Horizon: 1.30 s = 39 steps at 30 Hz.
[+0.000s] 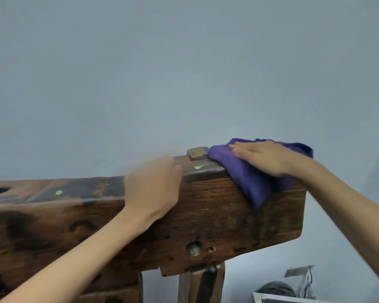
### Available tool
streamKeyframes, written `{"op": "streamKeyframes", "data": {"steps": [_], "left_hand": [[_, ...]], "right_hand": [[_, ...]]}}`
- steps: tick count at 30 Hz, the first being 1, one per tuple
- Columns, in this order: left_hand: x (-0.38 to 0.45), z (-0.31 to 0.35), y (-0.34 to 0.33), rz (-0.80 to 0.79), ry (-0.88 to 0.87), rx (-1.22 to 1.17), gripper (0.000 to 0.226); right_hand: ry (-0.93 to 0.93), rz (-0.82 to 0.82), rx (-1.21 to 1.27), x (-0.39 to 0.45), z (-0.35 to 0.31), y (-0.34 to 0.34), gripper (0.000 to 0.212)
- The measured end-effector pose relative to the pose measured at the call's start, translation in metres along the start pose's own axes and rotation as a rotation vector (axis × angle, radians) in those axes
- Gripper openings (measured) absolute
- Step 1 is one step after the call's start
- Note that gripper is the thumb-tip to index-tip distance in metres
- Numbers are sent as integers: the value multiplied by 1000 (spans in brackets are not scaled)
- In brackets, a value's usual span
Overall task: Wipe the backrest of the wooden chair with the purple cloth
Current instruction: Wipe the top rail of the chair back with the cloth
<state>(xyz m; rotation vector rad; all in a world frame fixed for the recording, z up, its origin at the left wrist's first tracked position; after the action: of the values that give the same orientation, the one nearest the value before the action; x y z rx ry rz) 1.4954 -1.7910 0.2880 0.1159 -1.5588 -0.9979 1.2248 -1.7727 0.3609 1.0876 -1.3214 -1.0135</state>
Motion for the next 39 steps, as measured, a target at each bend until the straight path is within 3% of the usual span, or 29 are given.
{"op": "streamKeyframes", "data": {"steps": [3,4,6,8,11,13,15,17,19,22,24,28,30,32,35,39], "left_hand": [[0,-1,-4,-7,7,-18,50],[0,-1,-6,-9,8,-16,51],[0,0,-7,-7,4,-13,54],[-1,-1,-6,1,-7,-19,55],[-2,-2,-3,38,1,-37,51],[-2,-1,-2,64,5,-47,50],[-2,-2,-4,86,7,-58,50],[-1,-2,-6,86,30,-73,52],[-1,0,-8,69,47,-64,56],[0,3,-8,50,67,-34,58],[-1,1,-7,68,63,-28,56],[-5,0,-3,113,26,-36,50],[-5,-2,-1,106,25,-46,52],[-5,-2,-1,116,26,-57,53],[-8,-5,-3,193,155,-230,62],[-3,-15,0,242,393,-716,71]], "right_hand": [[-317,-173,41,41,22,9,53],[-333,-251,131,47,15,4,52],[-181,-288,295,58,-11,-10,46],[-108,-216,256,63,-43,-17,46],[-104,-20,-14,46,-63,-21,56],[28,223,-11,14,-58,-28,53],[24,290,-32,1,-37,-26,56],[-151,101,-110,24,-16,-15,67],[-320,-108,20,54,-10,-6,66],[-288,-227,148,84,-44,-13,68],[-184,-156,113,78,-77,-23,72],[68,193,100,17,-87,-35,54],[92,258,38,-4,-75,-32,78],[-20,262,-46,-1,-58,-27,90],[-211,164,-21,27,-66,-23,96],[-166,92,42,59,-138,-35,90]]}}
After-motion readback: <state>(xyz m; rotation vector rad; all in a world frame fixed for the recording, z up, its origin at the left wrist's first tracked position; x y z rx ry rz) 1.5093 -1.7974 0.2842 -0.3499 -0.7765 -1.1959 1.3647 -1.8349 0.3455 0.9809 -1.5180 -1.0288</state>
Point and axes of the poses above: each hand's wrist, its own x-axis towards the middle knuckle, its own y-axis out of the back of the hand, z = x × y, the point moved 2 cm from there along x, towards the middle knuckle, and after that the axes turned 1 degree about -z, right-handed, at the moved point
